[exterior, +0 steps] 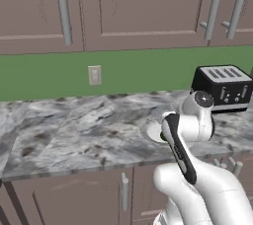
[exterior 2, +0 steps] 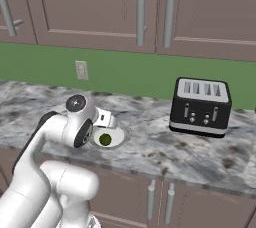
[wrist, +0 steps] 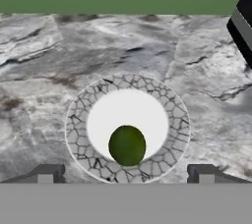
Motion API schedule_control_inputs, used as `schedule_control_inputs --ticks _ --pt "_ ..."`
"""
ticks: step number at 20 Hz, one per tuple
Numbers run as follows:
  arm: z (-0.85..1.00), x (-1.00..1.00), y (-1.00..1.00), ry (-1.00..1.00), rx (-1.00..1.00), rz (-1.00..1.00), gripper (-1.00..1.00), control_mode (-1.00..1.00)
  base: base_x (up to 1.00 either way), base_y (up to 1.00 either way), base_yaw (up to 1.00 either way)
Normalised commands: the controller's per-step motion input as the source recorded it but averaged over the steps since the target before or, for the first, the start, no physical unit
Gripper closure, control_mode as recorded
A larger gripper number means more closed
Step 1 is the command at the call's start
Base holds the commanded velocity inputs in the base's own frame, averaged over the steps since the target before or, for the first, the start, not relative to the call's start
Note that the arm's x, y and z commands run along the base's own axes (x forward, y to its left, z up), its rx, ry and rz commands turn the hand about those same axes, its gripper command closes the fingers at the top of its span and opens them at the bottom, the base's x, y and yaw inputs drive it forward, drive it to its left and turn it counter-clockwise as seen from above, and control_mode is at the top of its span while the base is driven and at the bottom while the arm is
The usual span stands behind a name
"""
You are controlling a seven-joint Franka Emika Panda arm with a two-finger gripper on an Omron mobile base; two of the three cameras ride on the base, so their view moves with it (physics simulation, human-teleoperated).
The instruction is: Pick lime from the fridge and place it on the plate on the counter.
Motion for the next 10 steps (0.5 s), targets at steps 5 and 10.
schedule_control_inputs --ticks 5,10 --pt "0.40 -0.94 0.00 0.03 -0.15 -0.11 -1.00 -1.00 0.00 0.00 0.00" --pt "0.41 -0.97 0.00 0.03 -0.07 -0.08 -1.00 -1.00 0.00 0.00 0.00"
